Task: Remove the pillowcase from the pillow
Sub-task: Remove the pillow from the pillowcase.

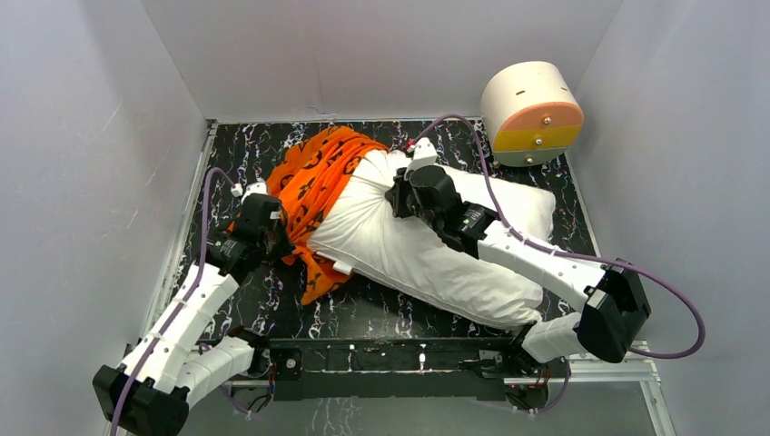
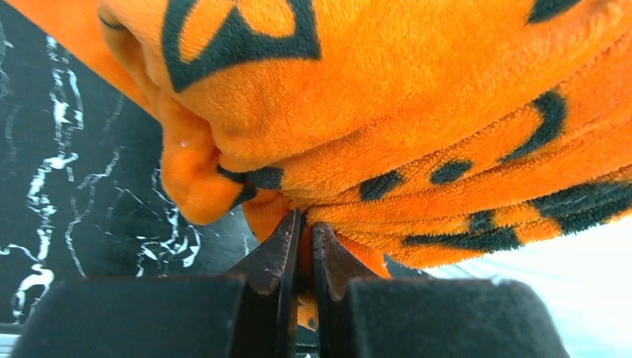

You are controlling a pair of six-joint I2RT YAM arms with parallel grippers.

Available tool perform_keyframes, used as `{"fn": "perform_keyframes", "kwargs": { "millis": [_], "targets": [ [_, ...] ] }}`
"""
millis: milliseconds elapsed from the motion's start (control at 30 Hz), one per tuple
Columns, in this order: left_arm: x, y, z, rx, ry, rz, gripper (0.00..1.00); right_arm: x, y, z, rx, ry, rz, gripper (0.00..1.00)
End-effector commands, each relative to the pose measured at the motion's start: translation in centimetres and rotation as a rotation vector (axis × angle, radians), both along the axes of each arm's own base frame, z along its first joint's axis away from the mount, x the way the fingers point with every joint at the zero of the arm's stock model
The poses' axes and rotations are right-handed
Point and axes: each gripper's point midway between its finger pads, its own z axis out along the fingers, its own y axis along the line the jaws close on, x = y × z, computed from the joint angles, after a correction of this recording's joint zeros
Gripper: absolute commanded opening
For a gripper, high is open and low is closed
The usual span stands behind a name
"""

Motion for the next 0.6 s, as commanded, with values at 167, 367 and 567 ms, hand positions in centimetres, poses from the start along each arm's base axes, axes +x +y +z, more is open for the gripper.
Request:
{"fn": "perform_keyframes", "kwargs": {
  "millis": [167,367,567],
  "targets": [
    [2.1,0.0,4.1,0.040,-0.229,-0.138,0.00,-2.1,-0.8,-0.2,-0.162,-0.062,0.237,0.09],
    [1.4,-3.3,2.8,-0.086,-0.181,-0.276,0.00,-3.7,0.9,3.0,-0.090,-0.087,0.366,0.64],
    [2.0,-1.1,7.1,0.009,-0.294,-0.222,0.66,-3.5,0.6,-0.8,-0.166,-0.021,0.358,0.79]
  ]
}}
